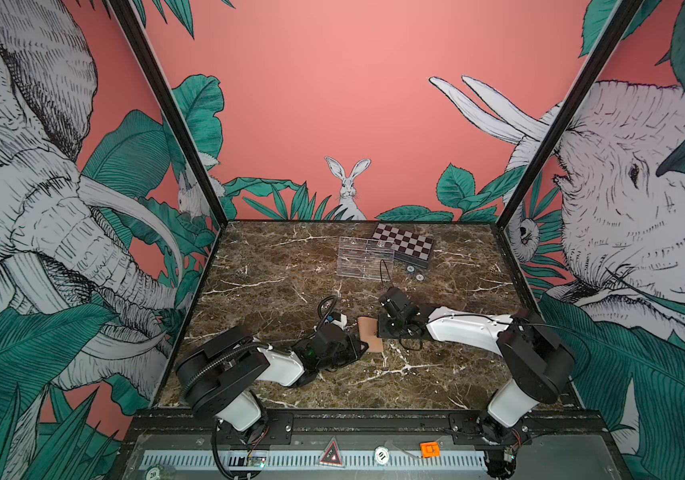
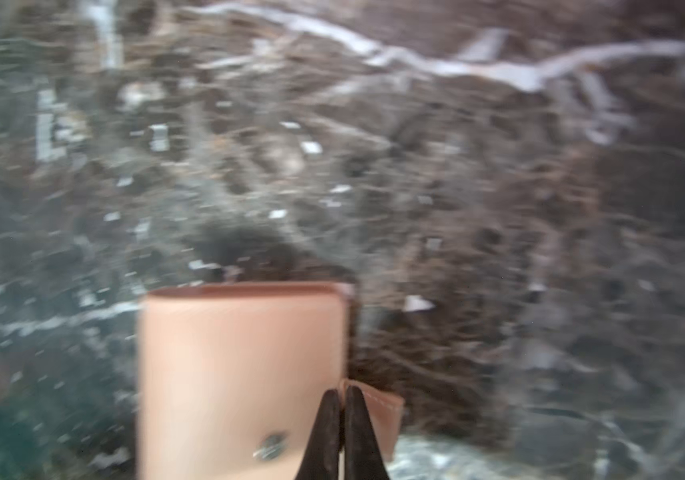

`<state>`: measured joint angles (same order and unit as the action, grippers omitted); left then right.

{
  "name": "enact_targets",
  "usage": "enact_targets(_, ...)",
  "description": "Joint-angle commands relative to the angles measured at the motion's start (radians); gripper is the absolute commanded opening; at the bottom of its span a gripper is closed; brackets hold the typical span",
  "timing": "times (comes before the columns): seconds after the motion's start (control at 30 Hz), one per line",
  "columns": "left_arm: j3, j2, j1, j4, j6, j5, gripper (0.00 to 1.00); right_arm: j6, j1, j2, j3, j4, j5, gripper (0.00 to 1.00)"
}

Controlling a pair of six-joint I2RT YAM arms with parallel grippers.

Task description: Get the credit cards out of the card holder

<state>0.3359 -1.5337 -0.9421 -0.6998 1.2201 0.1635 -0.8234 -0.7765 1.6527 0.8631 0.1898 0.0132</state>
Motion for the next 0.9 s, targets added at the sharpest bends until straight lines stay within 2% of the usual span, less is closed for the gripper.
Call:
enact_targets(0.0, -0.039, 0.007, -0.007, 0.136, 0.002, -0.016, 0.0, -0.028, 0.019, 0.004, -0.04, 0.038, -0.044, 0.0)
enact_targets(0.53, -0.025, 0.055, -0.007, 0.208, -0.008, -0.036, 0.01, -0.018, 0.032, -0.044, -0.067, 0.049, -0.057, 0.0)
enact_targets(0.6, -0.023, 0.066, -0.006, 0.229, -0.005, -0.046, 0.13, -0.008, 0.032, -0.044, -0.08, 0.04, -0.054, 0.0)
enact_targets(0.7, -0.024, 0.077, -0.006, 0.235, 0.002, -0.048, 0.22, 0.0, 0.033, -0.092, -0.094, 0.045, -0.053, 0.0)
enact_targets(0.87, -0.024, 0.1, -0.006, 0.248, 0.01, -0.059, 0.32, 0.01, 0.034, -0.122, -0.12, 0.05, -0.043, 0.0)
